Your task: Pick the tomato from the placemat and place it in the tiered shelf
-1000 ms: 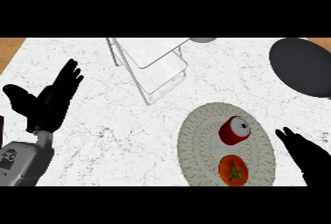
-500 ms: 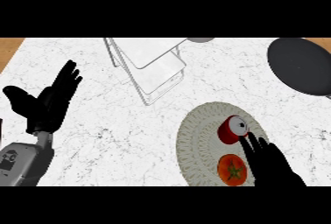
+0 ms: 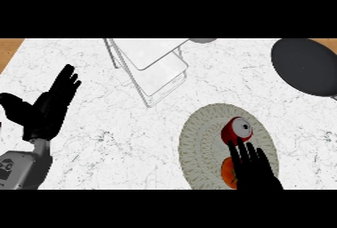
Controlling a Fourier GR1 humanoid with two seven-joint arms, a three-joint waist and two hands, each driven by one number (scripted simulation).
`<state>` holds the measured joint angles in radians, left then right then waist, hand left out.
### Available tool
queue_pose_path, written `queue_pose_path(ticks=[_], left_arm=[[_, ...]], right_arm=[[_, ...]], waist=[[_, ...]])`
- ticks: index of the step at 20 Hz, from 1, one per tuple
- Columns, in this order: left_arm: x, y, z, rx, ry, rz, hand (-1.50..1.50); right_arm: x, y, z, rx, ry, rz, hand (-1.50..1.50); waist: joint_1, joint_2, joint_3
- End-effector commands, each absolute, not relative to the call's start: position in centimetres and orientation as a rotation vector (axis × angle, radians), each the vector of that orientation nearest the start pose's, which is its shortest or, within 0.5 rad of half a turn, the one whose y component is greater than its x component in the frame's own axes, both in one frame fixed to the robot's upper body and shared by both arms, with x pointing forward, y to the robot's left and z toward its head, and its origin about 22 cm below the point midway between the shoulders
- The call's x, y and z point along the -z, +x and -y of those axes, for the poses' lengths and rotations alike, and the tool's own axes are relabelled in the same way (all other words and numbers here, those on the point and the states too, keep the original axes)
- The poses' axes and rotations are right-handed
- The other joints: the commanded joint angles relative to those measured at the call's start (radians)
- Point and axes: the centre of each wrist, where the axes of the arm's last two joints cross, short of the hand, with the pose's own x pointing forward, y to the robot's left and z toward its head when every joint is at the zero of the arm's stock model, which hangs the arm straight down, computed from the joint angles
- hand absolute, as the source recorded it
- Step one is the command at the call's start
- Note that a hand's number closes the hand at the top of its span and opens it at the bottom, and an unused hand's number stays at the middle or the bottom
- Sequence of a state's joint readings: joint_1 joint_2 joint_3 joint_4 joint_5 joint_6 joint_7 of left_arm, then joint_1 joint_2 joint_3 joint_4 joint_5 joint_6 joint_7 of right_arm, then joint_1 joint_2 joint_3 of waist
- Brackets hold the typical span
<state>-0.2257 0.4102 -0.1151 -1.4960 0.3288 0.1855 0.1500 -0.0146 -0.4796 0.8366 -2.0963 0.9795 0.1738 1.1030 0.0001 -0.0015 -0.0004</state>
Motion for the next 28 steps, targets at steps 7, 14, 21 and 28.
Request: queue_pose_path(ticks=[7,14,21,28], left_arm=[[-6.3,27.5,-28.1,0.065,0.082,1.526,0.00],[-6.7,30.8,-27.6,0.042,0.096,1.542,0.00],[-6.8,30.0,-26.8,0.066,0.088,1.526,0.00],[-7.0,30.5,-25.8,0.116,0.037,1.545,0.00]], right_arm=[[-6.1,17.3,12.5,-1.061,-1.028,0.904,-1.50],[-2.5,17.3,13.8,-1.091,-0.982,0.892,1.50],[-1.1,18.2,13.5,-1.191,-1.050,0.964,1.50],[-4.2,15.1,1.7,-1.469,-0.824,1.206,1.50]], waist=[[0.007,0.001,0.000],[-0.003,0.002,0.001],[0.000,0.001,0.001],[0.077,0.015,-0.003]])
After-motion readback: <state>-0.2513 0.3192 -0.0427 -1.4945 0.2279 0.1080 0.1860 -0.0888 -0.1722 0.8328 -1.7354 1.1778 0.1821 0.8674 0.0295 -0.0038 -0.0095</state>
